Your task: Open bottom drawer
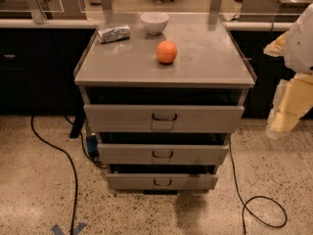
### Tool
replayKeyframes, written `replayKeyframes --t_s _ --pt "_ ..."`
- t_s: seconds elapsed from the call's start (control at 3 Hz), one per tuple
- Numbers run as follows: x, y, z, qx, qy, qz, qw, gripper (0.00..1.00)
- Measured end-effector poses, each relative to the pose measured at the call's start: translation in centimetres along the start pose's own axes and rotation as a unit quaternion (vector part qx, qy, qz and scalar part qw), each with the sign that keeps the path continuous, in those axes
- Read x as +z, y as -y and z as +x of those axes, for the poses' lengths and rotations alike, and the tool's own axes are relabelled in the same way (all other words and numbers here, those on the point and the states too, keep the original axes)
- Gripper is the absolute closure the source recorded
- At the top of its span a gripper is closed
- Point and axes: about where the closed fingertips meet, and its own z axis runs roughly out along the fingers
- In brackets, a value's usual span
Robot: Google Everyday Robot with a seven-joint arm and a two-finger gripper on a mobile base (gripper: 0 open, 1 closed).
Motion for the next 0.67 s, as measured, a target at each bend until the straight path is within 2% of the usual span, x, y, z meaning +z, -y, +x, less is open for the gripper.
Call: replayKeyframes --t_s 0.33,0.67 --pt "0.5 -0.1 0.0 -0.002 0.001 0.001 1.0000 0.00" --pt "5.8 -1.5 1.0 0.015 0.027 -0.048 0.9984 0.00"
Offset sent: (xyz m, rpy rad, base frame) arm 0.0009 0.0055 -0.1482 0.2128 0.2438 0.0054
